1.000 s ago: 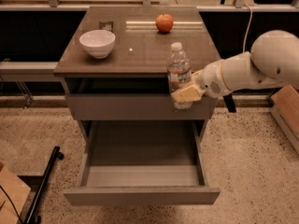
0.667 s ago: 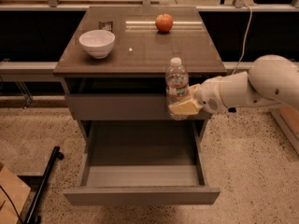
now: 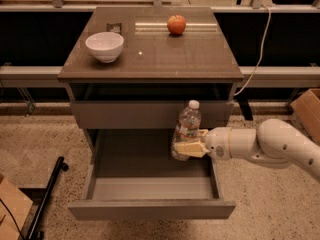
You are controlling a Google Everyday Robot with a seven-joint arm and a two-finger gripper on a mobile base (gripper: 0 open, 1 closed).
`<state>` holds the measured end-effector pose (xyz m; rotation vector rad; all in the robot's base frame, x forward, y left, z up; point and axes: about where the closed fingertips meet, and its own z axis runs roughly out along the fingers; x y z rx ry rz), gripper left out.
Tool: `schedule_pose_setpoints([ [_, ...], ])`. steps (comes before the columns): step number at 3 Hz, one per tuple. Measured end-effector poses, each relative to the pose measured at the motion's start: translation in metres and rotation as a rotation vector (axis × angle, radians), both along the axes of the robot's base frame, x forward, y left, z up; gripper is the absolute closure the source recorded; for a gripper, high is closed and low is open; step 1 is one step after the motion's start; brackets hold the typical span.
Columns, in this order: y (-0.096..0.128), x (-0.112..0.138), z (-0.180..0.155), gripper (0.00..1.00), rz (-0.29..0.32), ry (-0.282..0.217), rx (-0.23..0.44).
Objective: Place water bottle into middle drawer
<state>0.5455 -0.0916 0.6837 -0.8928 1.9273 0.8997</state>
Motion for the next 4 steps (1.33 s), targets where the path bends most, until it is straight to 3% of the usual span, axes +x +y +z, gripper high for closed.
schedule_pose_setpoints([
  [1, 0.003, 0.000, -0.013, 1.00, 0.002, 0.022, 0.020],
  [2, 0.012, -0.004, -0.029, 1.00, 0.029, -0.005, -0.037],
  [4, 0.036, 0.009, -0.098, 1.00, 0.111, -0.064, -0.070],
])
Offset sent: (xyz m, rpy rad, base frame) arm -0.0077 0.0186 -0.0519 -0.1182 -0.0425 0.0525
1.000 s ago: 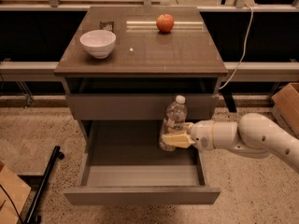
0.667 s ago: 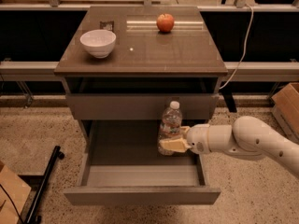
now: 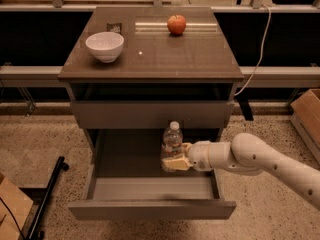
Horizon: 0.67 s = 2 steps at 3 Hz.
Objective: Place water bottle into middle drawer
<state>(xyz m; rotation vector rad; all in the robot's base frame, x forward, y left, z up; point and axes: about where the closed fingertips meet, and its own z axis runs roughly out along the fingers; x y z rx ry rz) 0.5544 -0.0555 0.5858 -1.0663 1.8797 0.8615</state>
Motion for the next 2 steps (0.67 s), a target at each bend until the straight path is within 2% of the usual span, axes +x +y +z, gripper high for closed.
schedule_pose_setpoints([
  [1, 0.0209, 0.0150, -0.0360, 1.00, 0.055, 0.033, 0.038],
  [2, 0.0212, 0.0150, -0.0362, 1.00, 0.056, 0.032, 0.038],
])
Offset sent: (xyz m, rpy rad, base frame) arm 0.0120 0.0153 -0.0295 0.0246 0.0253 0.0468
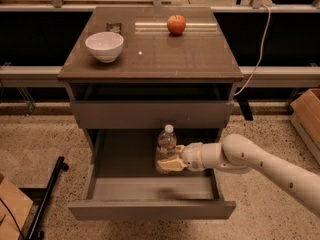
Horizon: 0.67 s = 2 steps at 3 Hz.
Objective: Place water bottle into middle drawer
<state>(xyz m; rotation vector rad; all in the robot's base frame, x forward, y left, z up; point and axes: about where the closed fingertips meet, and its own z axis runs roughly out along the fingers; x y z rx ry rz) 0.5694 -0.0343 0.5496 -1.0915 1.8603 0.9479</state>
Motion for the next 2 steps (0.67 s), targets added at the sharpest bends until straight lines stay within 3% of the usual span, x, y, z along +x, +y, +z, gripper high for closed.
schedule_pose_setpoints([
  [2, 0.050, 0.011, -0.056, 1.00, 0.059, -0.116, -0.060],
])
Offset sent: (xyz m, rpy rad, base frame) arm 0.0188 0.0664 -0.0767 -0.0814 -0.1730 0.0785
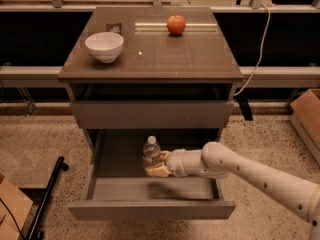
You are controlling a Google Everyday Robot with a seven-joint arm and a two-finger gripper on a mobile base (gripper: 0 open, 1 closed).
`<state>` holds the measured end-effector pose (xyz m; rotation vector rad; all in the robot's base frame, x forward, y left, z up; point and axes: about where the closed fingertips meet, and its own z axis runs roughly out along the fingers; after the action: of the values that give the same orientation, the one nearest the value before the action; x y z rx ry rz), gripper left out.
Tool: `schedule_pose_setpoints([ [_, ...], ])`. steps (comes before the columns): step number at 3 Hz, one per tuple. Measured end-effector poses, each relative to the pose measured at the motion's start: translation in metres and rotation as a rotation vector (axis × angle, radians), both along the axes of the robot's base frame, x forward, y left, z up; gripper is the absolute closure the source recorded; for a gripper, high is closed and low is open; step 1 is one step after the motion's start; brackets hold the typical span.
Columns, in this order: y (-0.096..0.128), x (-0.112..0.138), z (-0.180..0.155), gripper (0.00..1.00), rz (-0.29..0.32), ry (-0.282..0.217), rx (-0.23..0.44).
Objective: Place water bottle into middle drawer
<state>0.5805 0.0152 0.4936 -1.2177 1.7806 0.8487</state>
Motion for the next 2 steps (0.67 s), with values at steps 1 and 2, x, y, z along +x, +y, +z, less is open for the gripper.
schedule_pose_setpoints([
  [1, 0.017, 0.008, -0.026, 1.00, 0.011, -0.022, -0.014],
  [2, 0.030, 0.015, -0.054, 1.00, 0.000, -0.028, 0.013],
])
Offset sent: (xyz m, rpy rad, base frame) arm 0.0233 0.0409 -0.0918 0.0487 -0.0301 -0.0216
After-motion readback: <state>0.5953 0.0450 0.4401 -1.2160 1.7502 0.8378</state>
